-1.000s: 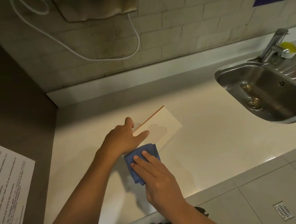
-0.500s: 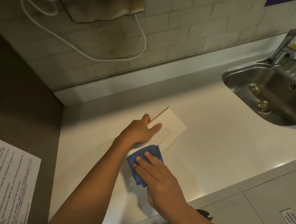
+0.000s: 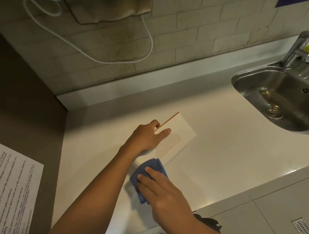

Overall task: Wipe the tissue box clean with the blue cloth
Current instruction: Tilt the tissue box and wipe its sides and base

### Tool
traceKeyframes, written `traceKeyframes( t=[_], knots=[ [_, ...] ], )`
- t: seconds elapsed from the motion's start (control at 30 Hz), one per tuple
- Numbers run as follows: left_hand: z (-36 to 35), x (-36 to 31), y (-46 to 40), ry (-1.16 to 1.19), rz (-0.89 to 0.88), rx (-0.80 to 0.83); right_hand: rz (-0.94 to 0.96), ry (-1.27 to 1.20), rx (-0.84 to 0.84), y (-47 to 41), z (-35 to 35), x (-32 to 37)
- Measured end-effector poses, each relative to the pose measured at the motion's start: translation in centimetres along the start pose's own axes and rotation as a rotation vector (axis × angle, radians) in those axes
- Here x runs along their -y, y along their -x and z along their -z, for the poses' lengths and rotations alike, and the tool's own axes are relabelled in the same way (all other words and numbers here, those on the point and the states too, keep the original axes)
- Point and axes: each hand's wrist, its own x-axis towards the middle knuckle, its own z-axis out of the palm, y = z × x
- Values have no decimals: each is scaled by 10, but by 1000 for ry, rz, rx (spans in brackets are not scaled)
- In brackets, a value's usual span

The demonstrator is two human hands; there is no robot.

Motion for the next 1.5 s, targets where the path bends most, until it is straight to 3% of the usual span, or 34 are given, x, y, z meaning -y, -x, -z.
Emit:
traceKeyframes(
  t=[0.17, 0.27, 0.47, 0.63, 0.77, 1.03, 1.27, 1.37, 1.5],
  knots=[
    [12, 10, 8, 149, -91, -137, -313, -391, -334, -12, 50, 2],
    [23, 19, 11, 276, -158, -206, -515, -437, -515, -24, 83, -23],
    [16, 29, 25, 498, -310, -195, -751, -457, -760, -51, 106, -70],
    [2, 28, 33, 534, -323, -143, -825, -488, -614, -53, 97, -72],
    [6, 27, 31, 481, -331, -106, -799, -513, -601, -53, 96, -67],
    [-3, 21, 31, 345, -337, -378, -569, -333, -412, -63, 96, -48],
    [-11, 24, 32, 364, -372, -513, -374, -226, -262, -83, 101, -37],
    [-10, 32, 28, 381, -276, -552, -324, -153, -199, -65, 101, -31],
    [-7, 32, 27, 366, -318, -545, -327, -103, -221, -55, 105, -30]
  ],
)
